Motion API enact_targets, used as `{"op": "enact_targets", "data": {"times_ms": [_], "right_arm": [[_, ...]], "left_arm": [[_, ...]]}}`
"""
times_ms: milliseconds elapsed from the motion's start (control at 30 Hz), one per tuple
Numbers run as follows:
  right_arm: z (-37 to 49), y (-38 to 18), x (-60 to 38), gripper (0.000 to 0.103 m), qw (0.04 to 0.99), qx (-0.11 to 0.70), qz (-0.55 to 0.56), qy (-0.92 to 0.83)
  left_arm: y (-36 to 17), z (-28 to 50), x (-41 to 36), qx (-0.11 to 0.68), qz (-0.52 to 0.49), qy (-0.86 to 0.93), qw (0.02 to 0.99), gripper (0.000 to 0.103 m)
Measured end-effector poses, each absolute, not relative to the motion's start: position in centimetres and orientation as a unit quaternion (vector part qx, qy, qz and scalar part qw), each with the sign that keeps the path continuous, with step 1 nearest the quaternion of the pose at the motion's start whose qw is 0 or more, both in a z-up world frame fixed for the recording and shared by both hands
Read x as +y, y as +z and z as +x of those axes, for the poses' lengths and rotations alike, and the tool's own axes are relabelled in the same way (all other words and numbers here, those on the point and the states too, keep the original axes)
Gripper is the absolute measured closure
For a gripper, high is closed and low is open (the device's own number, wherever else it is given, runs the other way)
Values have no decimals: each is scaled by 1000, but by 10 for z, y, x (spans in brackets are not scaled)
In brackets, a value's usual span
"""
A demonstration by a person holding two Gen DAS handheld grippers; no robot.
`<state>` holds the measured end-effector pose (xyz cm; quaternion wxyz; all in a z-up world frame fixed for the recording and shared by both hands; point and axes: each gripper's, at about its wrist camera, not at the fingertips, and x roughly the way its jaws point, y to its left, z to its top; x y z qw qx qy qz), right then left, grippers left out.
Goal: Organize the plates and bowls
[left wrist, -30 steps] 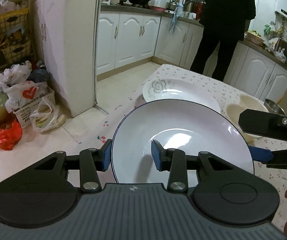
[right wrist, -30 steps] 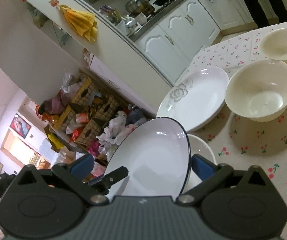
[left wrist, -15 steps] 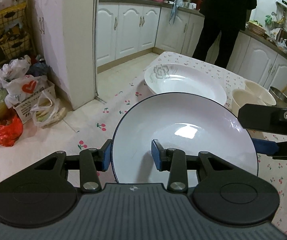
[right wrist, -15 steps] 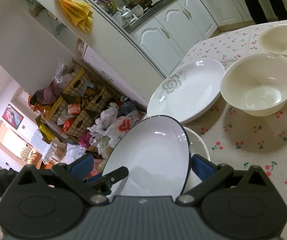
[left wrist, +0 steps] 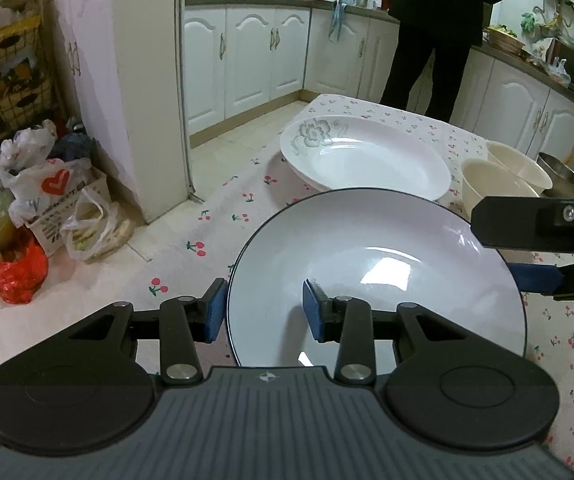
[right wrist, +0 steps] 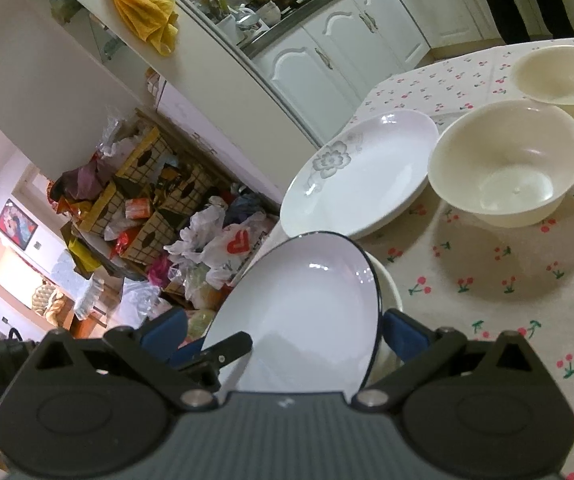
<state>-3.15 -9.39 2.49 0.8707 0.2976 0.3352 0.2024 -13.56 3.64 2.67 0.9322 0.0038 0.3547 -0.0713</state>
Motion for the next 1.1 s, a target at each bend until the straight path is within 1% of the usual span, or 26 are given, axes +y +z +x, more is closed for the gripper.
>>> {"op": "enact_targets", "data": {"times_ms": [67, 267, 300, 367, 500, 633, 767, 833, 1100], "right_arm": [[-31, 25, -95, 0, 869, 338, 298, 203], [-34, 32, -94, 0, 880, 335, 274, 195], [-35, 34, -95, 0, 883, 329, 270, 198], [-37, 39, -98, 0, 884, 319, 273, 207], [-37, 40, -105, 1, 881, 301, 291, 220], [-34, 35, -117, 1, 872, 295, 326, 216], [-35, 40, -124, 1, 875, 275, 339, 211], [-35, 42, -128, 1, 873, 266, 348, 213], [-32, 43, -144, 1, 878, 235, 371, 191]], "left_arm": [[27, -135, 38, 354, 4, -73, 933, 58], [32, -136, 41, 344, 7, -75, 936, 48], [32, -137, 39, 342, 8, -75, 937, 44], [33, -138, 37, 337, 10, -75, 938, 41], [39, -141, 38, 326, 5, -75, 942, 26], [49, -137, 41, 314, -4, -73, 947, 19], [59, -121, 41, 305, -19, -63, 950, 13], [65, -108, 41, 296, -33, -57, 953, 6], [70, -51, 42, 289, -116, -59, 948, 6]]}}
